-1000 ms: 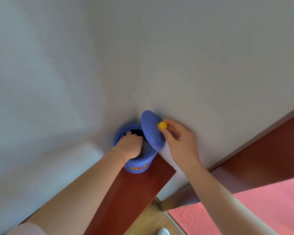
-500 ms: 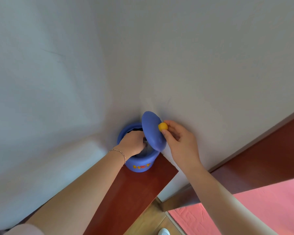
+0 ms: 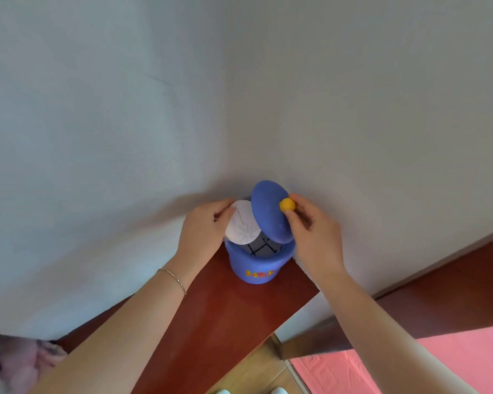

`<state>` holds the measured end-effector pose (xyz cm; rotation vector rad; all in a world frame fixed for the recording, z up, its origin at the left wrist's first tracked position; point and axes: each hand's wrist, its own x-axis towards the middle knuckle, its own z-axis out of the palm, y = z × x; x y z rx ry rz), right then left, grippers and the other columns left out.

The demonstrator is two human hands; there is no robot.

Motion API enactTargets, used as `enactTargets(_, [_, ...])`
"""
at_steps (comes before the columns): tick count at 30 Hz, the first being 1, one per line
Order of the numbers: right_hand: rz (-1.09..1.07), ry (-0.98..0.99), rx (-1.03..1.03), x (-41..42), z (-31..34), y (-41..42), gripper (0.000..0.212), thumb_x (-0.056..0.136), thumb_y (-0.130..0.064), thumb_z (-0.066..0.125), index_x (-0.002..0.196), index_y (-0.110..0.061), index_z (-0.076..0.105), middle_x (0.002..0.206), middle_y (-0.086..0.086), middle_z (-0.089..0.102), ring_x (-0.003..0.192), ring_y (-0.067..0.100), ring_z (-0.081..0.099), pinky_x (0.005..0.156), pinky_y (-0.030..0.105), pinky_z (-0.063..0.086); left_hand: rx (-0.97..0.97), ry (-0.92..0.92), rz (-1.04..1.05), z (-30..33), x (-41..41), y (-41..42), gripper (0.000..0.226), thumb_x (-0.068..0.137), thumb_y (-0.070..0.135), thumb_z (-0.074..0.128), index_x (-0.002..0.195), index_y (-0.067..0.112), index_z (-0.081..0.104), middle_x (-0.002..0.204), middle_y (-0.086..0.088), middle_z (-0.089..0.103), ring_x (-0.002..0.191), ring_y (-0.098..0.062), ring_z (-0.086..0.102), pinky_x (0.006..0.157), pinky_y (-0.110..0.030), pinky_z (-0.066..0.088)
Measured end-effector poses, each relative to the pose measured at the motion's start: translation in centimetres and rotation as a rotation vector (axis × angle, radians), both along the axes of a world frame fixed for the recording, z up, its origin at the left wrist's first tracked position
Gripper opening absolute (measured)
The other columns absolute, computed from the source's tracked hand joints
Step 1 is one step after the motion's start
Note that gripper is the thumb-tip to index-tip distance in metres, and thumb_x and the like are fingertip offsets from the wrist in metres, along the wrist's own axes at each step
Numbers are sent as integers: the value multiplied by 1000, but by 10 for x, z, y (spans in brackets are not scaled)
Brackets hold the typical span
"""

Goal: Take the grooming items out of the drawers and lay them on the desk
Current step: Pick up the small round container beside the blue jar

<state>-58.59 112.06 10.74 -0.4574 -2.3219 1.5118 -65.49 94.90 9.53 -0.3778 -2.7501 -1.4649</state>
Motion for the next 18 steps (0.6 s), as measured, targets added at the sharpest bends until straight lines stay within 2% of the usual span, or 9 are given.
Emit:
enactTargets(3, [18,-38,94,-5,-8,-5,27,92,-33,55,117,-25,63,102,-7,71,97,12,64,90,34,49,-36,-8,115,-3,5,-20,26,92,22,53,114,22,66,109,2,68,99,-16,60,87,-32,47])
enactTargets(6, [69,-87,269,-10,-18,-9,27,93,-31,53,118,-23,62,103,-3,71,90,15,63,80,27,45,-32,-33,173,-12,12,-38,25,92,23,52,113,22,66,107,3,69,94,-12,59,82,-28,45])
enactTargets(9, [99,-144,428,-15,-28,-13,27,95,-30,50,116,-21,62,98,0,71,79,16,57,68,18,32,-32,-56,209,-19,19,-52,26,89,29,50,108,24,68,98,5,70,90,-13,61,77,-29,45])
enactTargets(12, [133,-174,484,-18,-34,-16,30,96,-30,47,120,-19,61,110,0,69,97,21,62,73,18,34,-21,-72,251,-27,25,-65,26,89,28,52,108,21,68,99,6,70,90,-11,60,72,-21,43])
enactTargets(14, [157,-190,503,-18,-35,-17,30,97,-29,46,119,-17,61,107,2,69,98,24,62,76,23,38,-27,-85,275,-33,28,-73,25,91,23,52,111,20,68,103,7,69,93,-8,59,73,-18,40])
enactTargets(18, [186,-196,573,-16,-37,-19,25,97,-26,44,109,-13,62,86,6,68,78,23,59,68,32,42,-89,-144,314,-50,42,-95,26,92,21,52,114,19,66,109,9,66,99,-8,55,82,-21,36])
